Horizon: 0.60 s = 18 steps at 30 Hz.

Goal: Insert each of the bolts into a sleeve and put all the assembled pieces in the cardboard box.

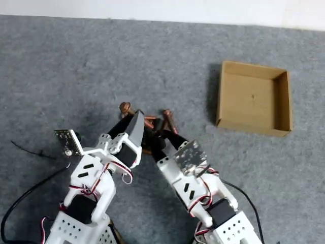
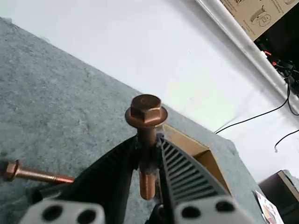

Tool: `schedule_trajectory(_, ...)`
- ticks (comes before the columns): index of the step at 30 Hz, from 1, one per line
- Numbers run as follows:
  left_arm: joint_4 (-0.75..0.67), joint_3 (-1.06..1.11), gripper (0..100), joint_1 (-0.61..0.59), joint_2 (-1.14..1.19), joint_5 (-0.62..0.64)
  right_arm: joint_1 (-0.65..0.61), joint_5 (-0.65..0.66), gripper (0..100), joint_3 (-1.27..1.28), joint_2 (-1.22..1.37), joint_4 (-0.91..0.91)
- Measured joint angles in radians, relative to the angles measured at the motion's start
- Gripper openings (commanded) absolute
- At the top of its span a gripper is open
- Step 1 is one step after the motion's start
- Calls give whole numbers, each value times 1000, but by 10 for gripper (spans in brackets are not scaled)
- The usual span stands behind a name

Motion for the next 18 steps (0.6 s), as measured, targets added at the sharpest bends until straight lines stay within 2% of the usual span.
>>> schedule_trajectory(12, 20, 0, 4, 0, 0, -11, -25, 43, 5, 0, 0, 3)
schedule_trajectory(18, 218, -44, 4, 28, 0, -46, -25, 43, 5, 0, 0, 3)
